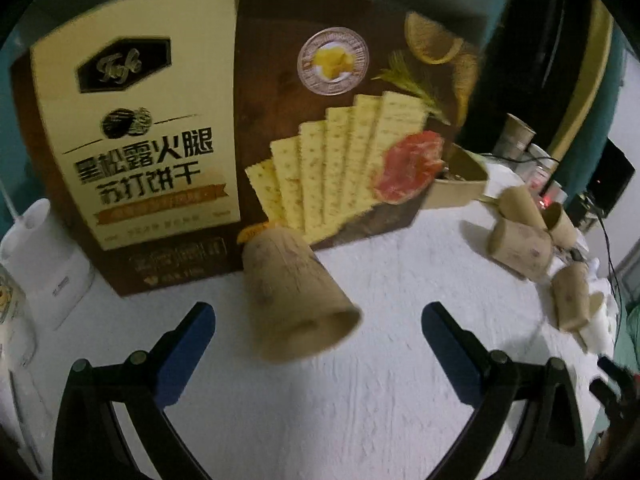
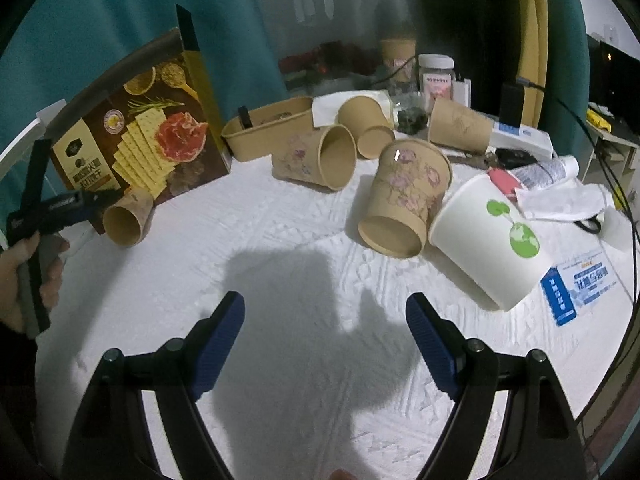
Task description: Flip cup upright
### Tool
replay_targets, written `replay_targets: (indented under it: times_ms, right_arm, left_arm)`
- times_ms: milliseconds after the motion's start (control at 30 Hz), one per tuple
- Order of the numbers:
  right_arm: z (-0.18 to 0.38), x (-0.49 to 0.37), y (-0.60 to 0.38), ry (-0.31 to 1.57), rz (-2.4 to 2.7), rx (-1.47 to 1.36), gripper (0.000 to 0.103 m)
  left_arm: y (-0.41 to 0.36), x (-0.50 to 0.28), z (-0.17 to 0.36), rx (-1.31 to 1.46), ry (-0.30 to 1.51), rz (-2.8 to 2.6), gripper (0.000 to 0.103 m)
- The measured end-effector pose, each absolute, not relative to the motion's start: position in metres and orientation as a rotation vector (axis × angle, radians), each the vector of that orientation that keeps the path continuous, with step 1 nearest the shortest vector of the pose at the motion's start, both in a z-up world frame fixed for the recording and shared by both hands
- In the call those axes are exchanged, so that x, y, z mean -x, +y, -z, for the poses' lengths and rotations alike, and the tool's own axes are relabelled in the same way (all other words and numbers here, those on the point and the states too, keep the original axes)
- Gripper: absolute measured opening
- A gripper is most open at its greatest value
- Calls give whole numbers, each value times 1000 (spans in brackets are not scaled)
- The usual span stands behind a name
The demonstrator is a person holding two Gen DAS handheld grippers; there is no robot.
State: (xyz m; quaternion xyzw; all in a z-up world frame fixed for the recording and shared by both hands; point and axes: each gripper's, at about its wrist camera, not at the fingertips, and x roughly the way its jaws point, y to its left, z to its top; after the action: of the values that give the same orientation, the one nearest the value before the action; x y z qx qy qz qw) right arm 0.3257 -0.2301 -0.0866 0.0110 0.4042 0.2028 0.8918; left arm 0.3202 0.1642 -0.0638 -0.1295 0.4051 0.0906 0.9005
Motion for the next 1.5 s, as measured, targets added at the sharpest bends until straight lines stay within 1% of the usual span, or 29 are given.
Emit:
replay_targets:
  times_ms: [200,267,333,367,467,500,733,967,1233,1367,1500]
  right_arm:
    - [93,-327,-237,858,-418,-49,81]
    - [93,-327,-236,863,-421,-49,81]
    - [93,-326,-235,863,-423,-51,81]
    - [92,-326,-235,863,-426,-54,81]
    - [91,-324,-234,865,-434,-65,81]
    - [91,-322,-233,866,-436,-67,81]
    - [84,-307,-234,859,-437,-71,81]
    - [75,-275,-235,850,-433,-66,81]
    - [76,-222,-234,856,-437,-62,81]
    - [81,-190,-233,861,-443,-56,81]
    - [89,-167,-230,881,-451,-43,81]
  left_arm:
    - [191,-356,80,343,879,-199,103]
    - [198,-365,88,373,905,-206,100]
    - [202,-369,93,393,924,-202,89]
    - [203,-371,95,408,935,-190,86]
    - [205,-375,102,447,967,-156,75]
    - [204,-376,105,452,979,-147,68]
    - [186,-356,95,386,965,-82,66]
    - [135,-318,72,283,994,173,66]
    - [47,-258,48,35,1045,584,66]
    - [4,-232,53,-150,1103,766,66]
    - [-22,-219,68,-296,1160,840,66]
